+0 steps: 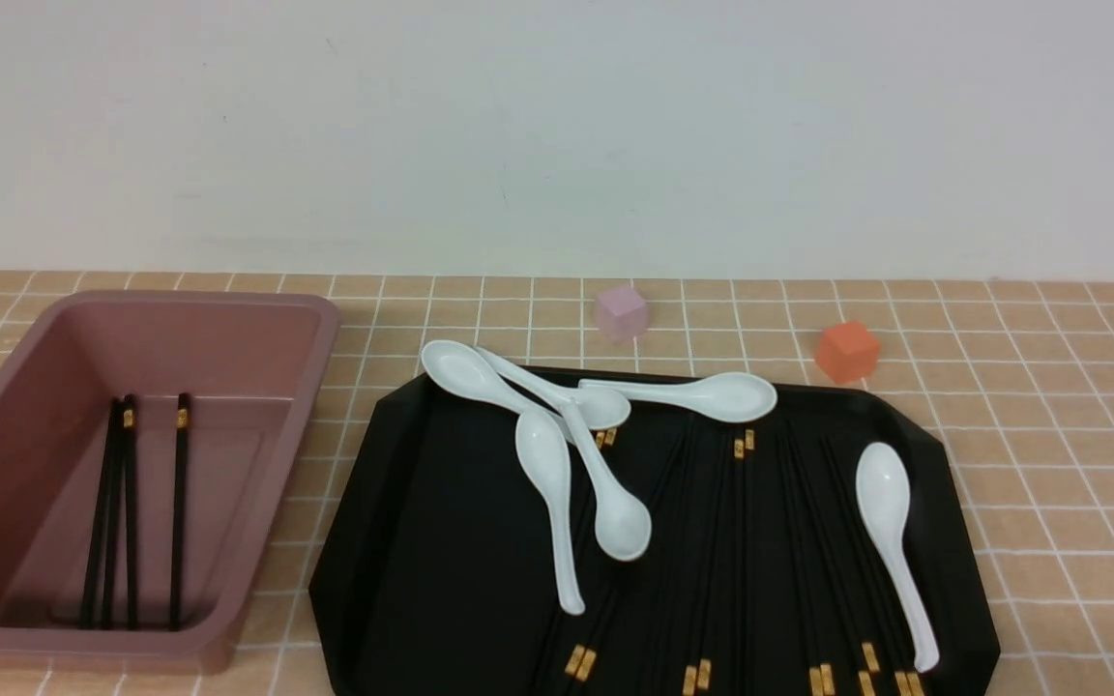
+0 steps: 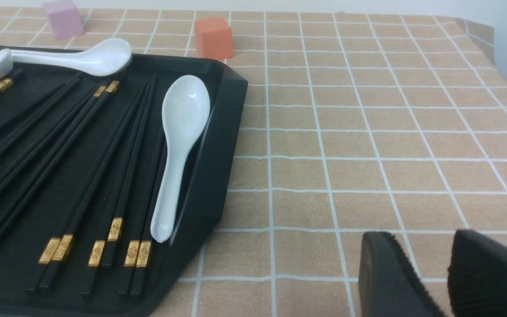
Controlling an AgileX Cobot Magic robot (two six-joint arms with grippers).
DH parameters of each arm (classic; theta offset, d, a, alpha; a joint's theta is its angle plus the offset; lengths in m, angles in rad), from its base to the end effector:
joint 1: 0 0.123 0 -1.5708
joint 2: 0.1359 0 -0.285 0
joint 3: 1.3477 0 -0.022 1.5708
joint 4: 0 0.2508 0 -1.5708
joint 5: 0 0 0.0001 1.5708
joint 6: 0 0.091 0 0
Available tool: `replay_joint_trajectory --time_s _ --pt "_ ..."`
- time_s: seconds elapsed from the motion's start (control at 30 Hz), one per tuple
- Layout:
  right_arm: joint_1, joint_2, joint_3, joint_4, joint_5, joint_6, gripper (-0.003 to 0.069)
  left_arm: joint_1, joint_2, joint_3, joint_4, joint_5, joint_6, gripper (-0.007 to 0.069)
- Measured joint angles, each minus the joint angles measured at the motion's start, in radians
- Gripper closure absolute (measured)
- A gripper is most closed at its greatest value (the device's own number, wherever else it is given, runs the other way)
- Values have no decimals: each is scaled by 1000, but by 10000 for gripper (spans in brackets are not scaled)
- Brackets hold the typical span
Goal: On brown tablecloth take chopsticks from black tray and put them in box.
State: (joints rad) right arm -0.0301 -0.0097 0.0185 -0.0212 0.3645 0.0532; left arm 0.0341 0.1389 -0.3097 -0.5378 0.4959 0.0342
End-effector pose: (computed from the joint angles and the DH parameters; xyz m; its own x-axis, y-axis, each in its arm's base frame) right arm 0.0528 -0.0023 0.1747 -0.2806 0.0418 -0.9589 0.0467 0.9985 0.0299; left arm 0.0502 -0.0205 0.2700 -0.2482 -0.4296 -0.8682 0.1099 0.8780 -0.4659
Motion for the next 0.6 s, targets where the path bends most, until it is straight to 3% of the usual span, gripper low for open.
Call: replay_joint_trajectory --time_s 0.43,0.6 --pt "0 0 0 0 0 0 419 0 -83 194 178 -38 -9 637" --pt "0 0 0 0 0 0 419 -33 -149 297 291 -47 -129 636"
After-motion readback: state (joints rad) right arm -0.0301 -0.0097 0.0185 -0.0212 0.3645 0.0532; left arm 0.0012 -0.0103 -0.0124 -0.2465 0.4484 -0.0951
